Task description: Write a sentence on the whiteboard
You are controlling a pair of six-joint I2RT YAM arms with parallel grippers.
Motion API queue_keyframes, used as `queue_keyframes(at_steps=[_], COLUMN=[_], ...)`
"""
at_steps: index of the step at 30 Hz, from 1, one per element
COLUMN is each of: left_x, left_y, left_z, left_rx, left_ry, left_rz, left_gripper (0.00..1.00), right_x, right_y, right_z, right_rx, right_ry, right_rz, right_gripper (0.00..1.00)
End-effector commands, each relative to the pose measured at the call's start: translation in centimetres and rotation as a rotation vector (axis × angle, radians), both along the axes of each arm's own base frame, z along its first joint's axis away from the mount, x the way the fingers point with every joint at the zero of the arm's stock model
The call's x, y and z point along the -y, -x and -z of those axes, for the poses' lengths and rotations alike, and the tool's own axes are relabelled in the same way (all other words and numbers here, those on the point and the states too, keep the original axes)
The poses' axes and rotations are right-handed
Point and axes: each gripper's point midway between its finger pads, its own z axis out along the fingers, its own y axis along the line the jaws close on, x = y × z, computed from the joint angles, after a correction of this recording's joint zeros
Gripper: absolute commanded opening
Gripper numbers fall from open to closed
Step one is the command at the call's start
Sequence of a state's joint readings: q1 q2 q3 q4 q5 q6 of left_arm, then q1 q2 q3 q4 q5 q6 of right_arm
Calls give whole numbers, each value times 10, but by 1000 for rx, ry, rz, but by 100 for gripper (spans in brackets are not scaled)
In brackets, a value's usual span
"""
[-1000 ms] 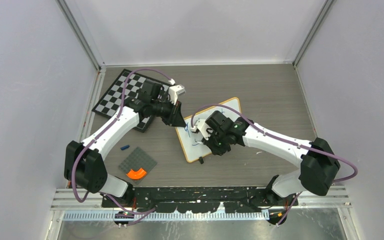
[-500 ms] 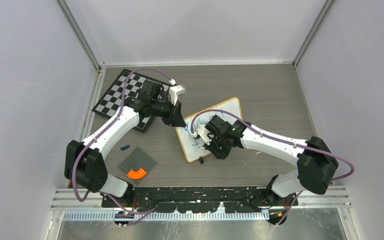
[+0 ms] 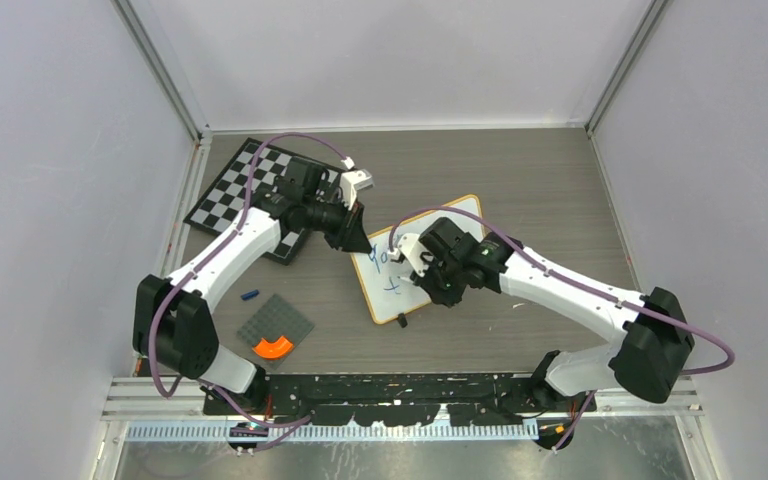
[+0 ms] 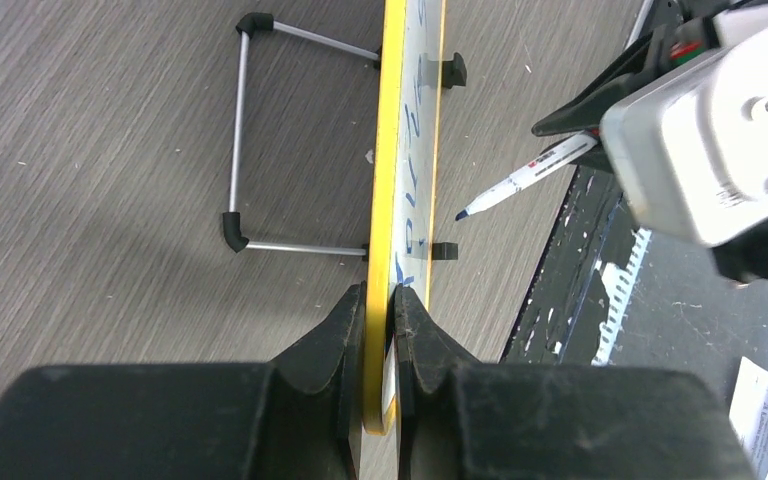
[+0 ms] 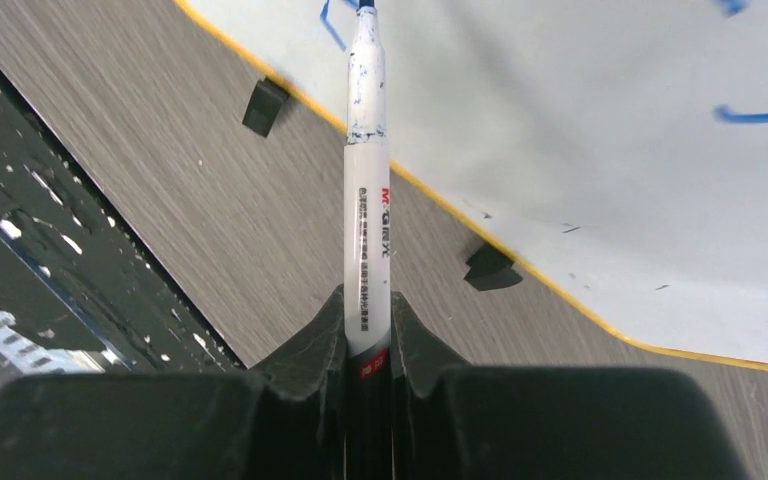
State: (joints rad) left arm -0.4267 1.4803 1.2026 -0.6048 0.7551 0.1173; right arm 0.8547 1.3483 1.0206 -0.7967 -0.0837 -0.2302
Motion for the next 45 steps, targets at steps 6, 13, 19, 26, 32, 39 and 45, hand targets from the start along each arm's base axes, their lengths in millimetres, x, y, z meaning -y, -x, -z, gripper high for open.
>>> queue_keyframes(at_steps=[6,13,19,26,32,39,45], left_x=[-8,-9,-9,-9,-10,-10,-11], left_y=[-20,-21,-21,-22,-23,-23,-22], left_z=[9,10,12,12,14,14,15], left_rx=[62,75,76,81,81,76,81], left_ry=[-80,-86,-86,-89,-102,-105,-110], left_rz=[-14,-15,-13,-10,-7,-3,0], left_gripper=[0,0,0,0,0,0,0], right_x=[-6,0,8,11,4,-3,5], right_y=[-28,-23,-14,-4,-12,-27,-31], right_z=[-14,4,25,31,19,1,5], right_rx=[68,33,-8,-43,-14,27,26], right_ry=[-16,26,67,74,48,7,26], right_rz=[58,57,42,24,27,54,70], right_gripper=[0,0,0,0,0,0,0])
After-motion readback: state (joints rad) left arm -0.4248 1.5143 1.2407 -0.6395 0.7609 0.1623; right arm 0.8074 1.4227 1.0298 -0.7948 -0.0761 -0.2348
